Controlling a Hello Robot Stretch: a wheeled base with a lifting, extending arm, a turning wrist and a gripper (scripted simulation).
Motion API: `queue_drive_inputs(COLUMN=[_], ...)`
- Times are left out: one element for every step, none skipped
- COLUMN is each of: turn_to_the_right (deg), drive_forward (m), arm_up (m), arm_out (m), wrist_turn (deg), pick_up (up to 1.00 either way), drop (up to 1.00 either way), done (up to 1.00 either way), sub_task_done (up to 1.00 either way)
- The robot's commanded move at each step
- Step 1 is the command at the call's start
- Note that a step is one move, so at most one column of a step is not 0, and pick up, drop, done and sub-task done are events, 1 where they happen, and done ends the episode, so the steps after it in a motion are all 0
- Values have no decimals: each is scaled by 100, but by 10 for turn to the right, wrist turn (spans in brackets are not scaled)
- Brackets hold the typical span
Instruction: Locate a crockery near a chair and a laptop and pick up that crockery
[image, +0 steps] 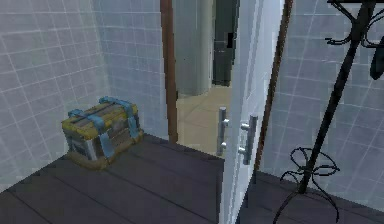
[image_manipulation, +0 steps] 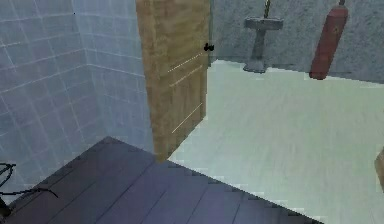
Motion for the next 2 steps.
queue_drive_inputs(turn_to_the_right=[-30, 0], drive_forward=[0, 45], arm_up=[0, 0], arm_out=[0, 0], wrist_turn=[0, 0], pick_up=[0, 0], drop=[0, 0], done=[0, 0], sub_task_done=[0, 0])
